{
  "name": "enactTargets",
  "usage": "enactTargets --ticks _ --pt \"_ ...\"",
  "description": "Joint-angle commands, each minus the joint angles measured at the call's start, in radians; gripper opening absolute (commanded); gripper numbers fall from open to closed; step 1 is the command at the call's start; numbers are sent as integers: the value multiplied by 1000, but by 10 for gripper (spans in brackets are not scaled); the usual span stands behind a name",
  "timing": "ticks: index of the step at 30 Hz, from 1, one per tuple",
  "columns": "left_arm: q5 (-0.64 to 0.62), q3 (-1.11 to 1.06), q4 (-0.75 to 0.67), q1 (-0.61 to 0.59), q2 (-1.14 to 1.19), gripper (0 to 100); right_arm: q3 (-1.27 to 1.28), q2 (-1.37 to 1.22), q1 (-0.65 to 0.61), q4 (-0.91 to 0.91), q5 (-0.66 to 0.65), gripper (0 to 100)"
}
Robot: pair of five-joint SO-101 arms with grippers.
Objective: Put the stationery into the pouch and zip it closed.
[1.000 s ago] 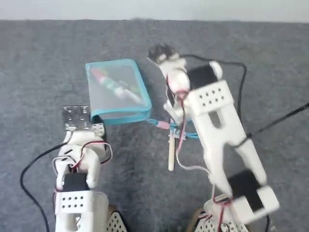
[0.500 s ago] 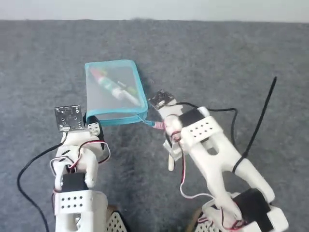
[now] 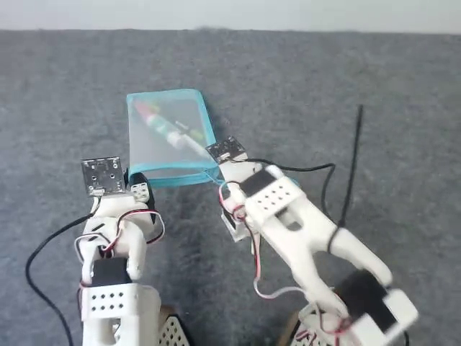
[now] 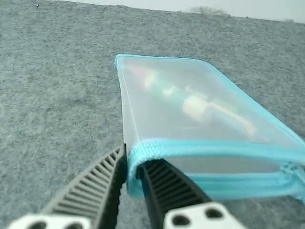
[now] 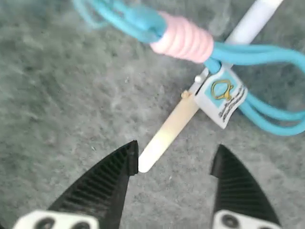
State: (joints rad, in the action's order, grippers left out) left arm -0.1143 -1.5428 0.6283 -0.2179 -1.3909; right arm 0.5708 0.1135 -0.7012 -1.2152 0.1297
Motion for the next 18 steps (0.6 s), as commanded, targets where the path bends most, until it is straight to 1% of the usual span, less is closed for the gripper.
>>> enactTargets --ticks 1,6,10,12,16,18 --pt "-17 65 -38 -9 -14 13 -129 -73 -8 -67 15 270" --pt "-17 65 -37 -11 -14 13 -172 -194 -1 -45 14 270" --pt "-17 65 -35 -11 -14 13 -172 -232 56 -42 9 261" --pt "-17 65 -35 -9 -14 13 -172 -232 96 -42 9 214" --pt "-17 65 -37 -8 -14 13 -172 -232 153 1 3 69" --pt "-17 65 -37 -6 -14 13 -172 -232 176 8 -54 4"
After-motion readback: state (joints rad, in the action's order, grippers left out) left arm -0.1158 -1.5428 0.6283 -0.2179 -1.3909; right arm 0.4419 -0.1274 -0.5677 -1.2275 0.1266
